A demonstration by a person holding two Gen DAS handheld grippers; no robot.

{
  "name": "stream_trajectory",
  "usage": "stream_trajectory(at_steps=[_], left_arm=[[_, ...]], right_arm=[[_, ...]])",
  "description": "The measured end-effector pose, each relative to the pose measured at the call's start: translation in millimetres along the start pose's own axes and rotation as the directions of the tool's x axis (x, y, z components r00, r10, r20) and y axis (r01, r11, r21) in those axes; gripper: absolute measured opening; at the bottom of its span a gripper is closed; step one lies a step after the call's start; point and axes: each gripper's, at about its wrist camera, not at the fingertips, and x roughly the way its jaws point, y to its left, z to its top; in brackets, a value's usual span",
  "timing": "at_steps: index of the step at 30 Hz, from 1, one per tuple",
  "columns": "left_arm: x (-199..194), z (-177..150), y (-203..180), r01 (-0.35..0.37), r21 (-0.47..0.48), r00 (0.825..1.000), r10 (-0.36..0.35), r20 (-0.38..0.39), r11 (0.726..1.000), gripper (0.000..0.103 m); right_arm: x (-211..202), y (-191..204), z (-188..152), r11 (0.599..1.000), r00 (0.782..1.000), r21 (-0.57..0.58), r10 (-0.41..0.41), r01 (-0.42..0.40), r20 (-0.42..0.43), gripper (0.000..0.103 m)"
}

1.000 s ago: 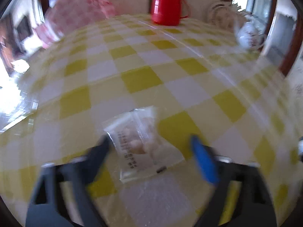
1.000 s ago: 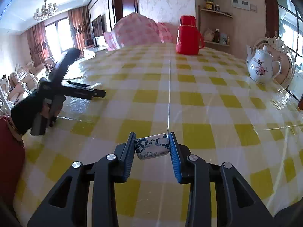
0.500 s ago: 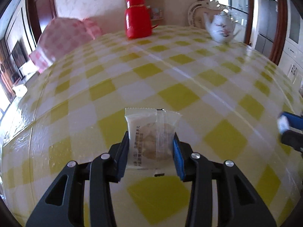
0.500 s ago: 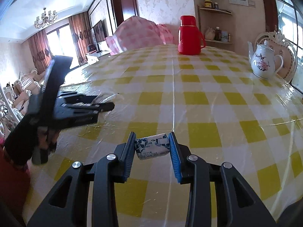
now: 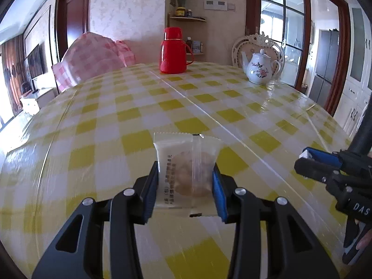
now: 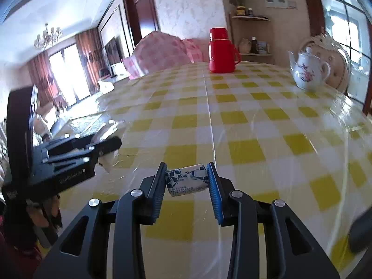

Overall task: Organize snacks
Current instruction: 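Grasp the clear cookie packet with the left tool, then carry the small box and cookie packet over the purple box with both tools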

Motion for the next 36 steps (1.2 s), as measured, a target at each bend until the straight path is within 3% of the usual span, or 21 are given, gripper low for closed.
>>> stream_trajectory(at_steps=[14,27,36], left_arm=[[-83.0,-32.5,-3.8,-0.003,0.025,0.997,0.002,0.076,1.0,0.042],[-158.6,-50.6,36.2,-0.084,0.006,0.987,0.083,0.141,0.996,0.042],[-202.7,-78.3,73.2,-0.17,-0.017,0.974,0.171,0.146,0.985,0.043]], right_arm=[[-45.2,57.9,-19.6,0.998,0.999,-0.062,0.023,-0.022,0.025,0.035],[-71.9,154.6,-24.9,0.966,0.993,-0.237,0.114,-0.101,0.041,0.035],[-80.1,211.5,-34.3,0.931,0.984,-0.33,0.177,-0.158,0.028,0.035]])
